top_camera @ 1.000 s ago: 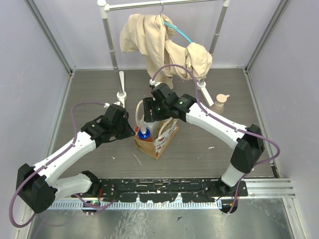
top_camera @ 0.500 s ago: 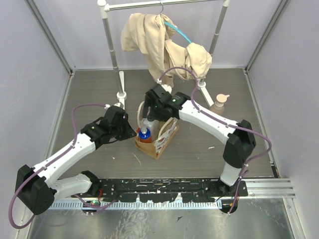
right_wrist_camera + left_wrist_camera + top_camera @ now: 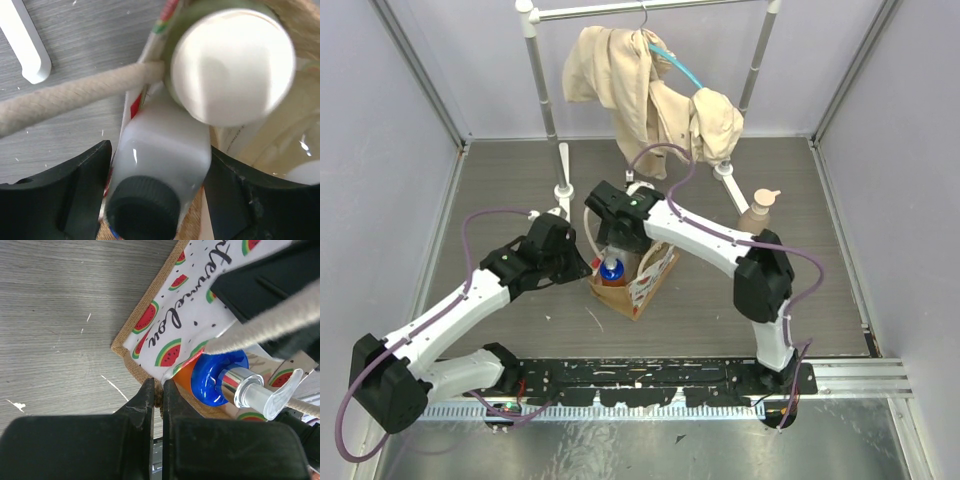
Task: Take the personal care products out of the canvas bag
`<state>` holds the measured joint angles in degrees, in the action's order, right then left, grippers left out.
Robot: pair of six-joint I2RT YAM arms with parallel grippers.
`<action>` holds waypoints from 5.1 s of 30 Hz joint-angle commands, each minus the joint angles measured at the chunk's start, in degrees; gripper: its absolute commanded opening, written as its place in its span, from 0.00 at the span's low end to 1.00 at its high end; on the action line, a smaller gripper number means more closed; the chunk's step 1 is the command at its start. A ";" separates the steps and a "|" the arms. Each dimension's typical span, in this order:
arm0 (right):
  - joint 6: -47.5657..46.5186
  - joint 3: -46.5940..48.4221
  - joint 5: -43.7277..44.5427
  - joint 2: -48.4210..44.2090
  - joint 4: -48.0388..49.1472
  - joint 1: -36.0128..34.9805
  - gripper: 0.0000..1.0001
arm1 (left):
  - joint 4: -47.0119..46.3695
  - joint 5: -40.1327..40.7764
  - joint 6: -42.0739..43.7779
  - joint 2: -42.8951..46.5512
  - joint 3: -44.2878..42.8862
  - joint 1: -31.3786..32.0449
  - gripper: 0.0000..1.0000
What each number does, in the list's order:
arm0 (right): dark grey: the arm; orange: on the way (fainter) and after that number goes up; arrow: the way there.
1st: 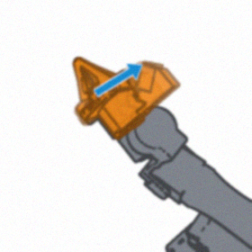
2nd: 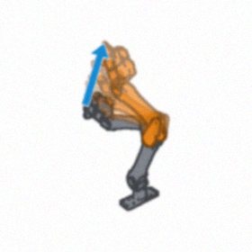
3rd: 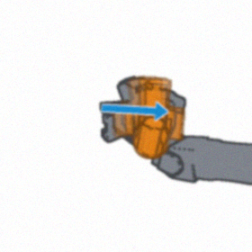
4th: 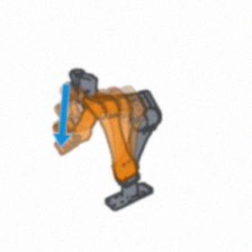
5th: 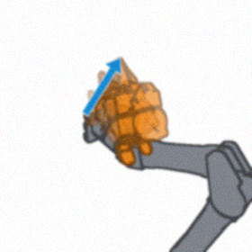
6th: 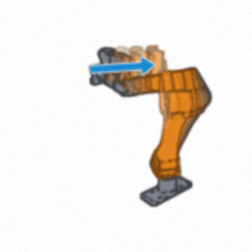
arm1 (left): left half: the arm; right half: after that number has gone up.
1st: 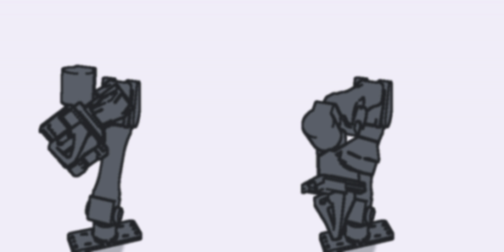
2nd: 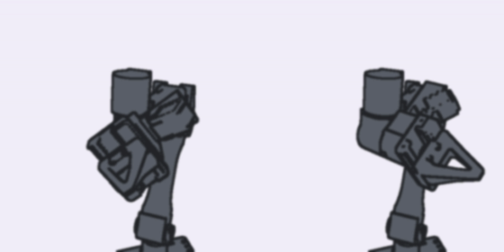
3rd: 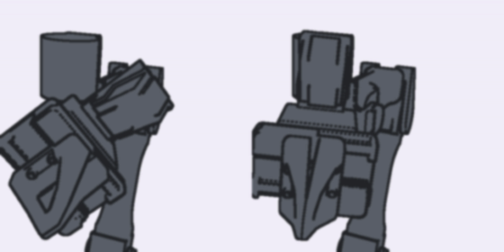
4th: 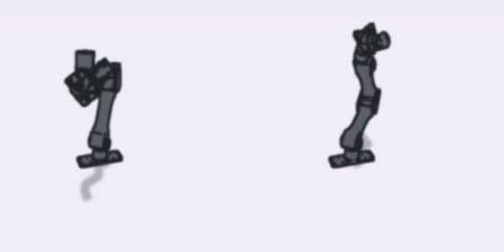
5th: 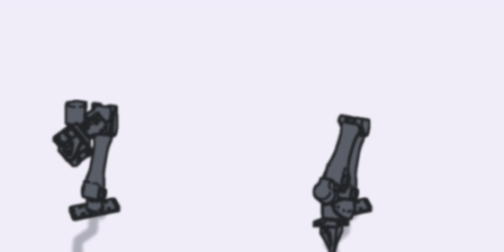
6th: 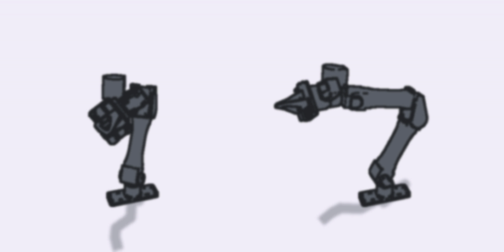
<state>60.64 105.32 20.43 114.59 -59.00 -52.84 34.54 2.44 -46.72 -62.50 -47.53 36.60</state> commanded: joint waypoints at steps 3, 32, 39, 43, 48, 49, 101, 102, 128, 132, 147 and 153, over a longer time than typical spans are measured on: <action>1.74 -10.06 1.18 -13.98 7.15 -0.51 0.74 | 7.07 0.16 1.46 -0.71 1.80 0.49 0.09; -3.72 -13.13 2.15 -11.84 7.66 -0.68 0.44 | 8.35 0.96 2.11 0.24 1.79 0.47 0.11; -2.84 -14.64 2.89 -11.44 5.47 -0.69 0.40 | 8.72 1.14 2.50 0.54 1.75 0.47 0.11; -2.69 -16.06 2.35 -11.54 4.96 -0.69 0.42 | 8.74 1.32 2.60 0.73 1.83 0.47 0.12; -3.03 -15.85 1.17 -10.48 4.70 -0.69 0.47 | 8.33 1.11 2.69 0.50 2.04 0.45 0.12; -3.06 -15.48 0.87 -10.18 4.61 -0.69 0.51 | 8.27 1.01 2.69 0.52 2.14 0.48 0.13; -8.58 -3.71 5.45 -21.58 2.77 -2.80 0.10 | 9.49 2.70 3.56 1.01 1.56 0.39 0.16; -9.41 -3.56 5.61 -22.54 3.16 -2.85 0.09 | 9.49 2.69 3.50 0.93 1.60 0.38 0.16; -22.11 15.14 22.13 -36.14 -7.03 -1.05 0.07 | 10.32 2.56 3.13 0.35 0.59 0.39 0.16; -22.79 12.31 21.80 -37.38 -7.62 1.74 0.10 | 10.41 2.61 3.38 -0.61 -0.46 0.40 0.16; -30.04 -22.74 4.18 -43.79 15.27 26.27 0.13 | 10.01 1.42 4.35 -3.96 -2.72 0.38 0.16; -31.83 -30.70 1.05 -39.88 24.39 31.37 0.10 | 10.77 2.32 4.44 -3.73 -2.73 0.40 0.16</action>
<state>30.85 75.55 23.27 74.46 -51.77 -24.05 39.53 3.92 -43.70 -64.99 -50.65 36.86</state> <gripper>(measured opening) 0.556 0.166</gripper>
